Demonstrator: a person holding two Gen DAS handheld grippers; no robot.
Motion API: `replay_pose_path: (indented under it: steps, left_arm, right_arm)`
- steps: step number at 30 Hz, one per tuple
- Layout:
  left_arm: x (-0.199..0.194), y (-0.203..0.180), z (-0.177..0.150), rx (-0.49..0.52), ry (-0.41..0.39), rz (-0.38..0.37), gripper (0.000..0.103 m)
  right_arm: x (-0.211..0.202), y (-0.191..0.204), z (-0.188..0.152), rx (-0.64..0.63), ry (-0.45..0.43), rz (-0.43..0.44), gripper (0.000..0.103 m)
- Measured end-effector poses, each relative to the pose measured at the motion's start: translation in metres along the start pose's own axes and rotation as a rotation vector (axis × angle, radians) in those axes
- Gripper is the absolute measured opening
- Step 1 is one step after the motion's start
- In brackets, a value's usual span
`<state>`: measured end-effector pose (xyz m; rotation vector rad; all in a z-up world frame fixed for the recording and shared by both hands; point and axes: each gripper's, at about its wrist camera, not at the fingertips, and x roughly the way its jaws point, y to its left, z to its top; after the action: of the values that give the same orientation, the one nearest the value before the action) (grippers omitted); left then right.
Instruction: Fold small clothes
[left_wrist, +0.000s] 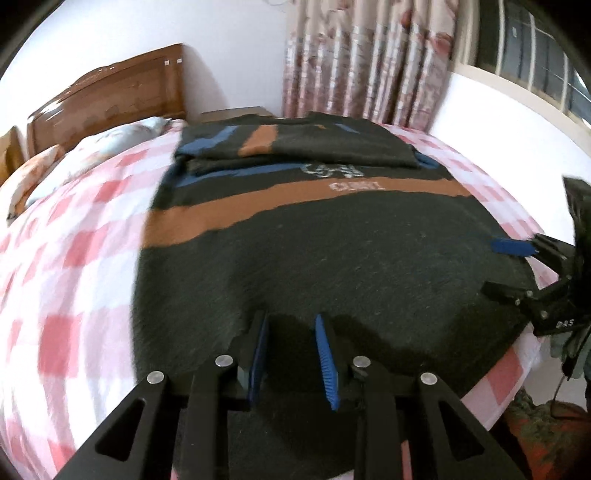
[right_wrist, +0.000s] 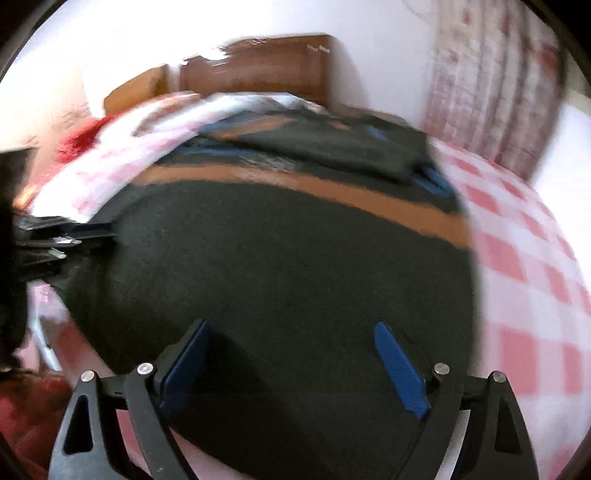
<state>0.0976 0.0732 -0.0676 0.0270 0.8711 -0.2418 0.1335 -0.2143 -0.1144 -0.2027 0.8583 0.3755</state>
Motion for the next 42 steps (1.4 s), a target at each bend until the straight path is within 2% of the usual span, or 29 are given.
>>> replay_pose_path:
  steps: [7, 10, 13, 16, 17, 19, 23, 28, 35, 42]
  left_arm:
    - [-0.011, -0.006, -0.007, 0.012, 0.01, 0.061, 0.027]
    - [-0.026, -0.012, -0.002, -0.022, -0.013, 0.008, 0.027]
    - [-0.037, -0.033, 0.004, 0.032, -0.068, -0.055, 0.027]
    - [-0.016, -0.047, 0.004, 0.068, -0.025, -0.05, 0.027]
    - [-0.005, -0.046, 0.001, 0.053, 0.014, -0.048, 0.027]
    - [-0.004, -0.041, -0.007, 0.036, -0.008, -0.061, 0.027]
    - [-0.015, -0.027, -0.021, 0.047, -0.016, -0.035, 0.027]
    - [-0.022, -0.008, -0.031, -0.006, -0.048, -0.108, 0.027]
    - [-0.023, -0.02, -0.032, 0.06, -0.044, -0.034, 0.027]
    - [-0.023, -0.019, -0.033, 0.057, -0.044, -0.036, 0.027]
  right_arm:
    - [-0.017, -0.012, -0.019, 0.048, 0.019, -0.037, 0.103]
    - [-0.03, -0.006, -0.018, 0.073, -0.015, 0.002, 0.103]
    - [-0.025, -0.002, -0.008, 0.095, -0.045, 0.041, 0.103]
    - [-0.007, 0.0, -0.006, 0.106, -0.026, 0.008, 0.103]
    - [-0.007, 0.003, -0.008, 0.087, -0.041, -0.01, 0.103]
    - [-0.009, 0.006, -0.013, 0.033, -0.04, -0.037, 0.103]
    - [-0.02, -0.011, -0.027, 0.046, -0.012, -0.049, 0.103]
    - [-0.027, -0.02, -0.037, 0.041, -0.021, -0.042, 0.103]
    - [-0.027, -0.02, -0.037, 0.04, -0.017, -0.046, 0.103]
    - [-0.027, -0.019, -0.037, 0.039, -0.015, -0.047, 0.103]
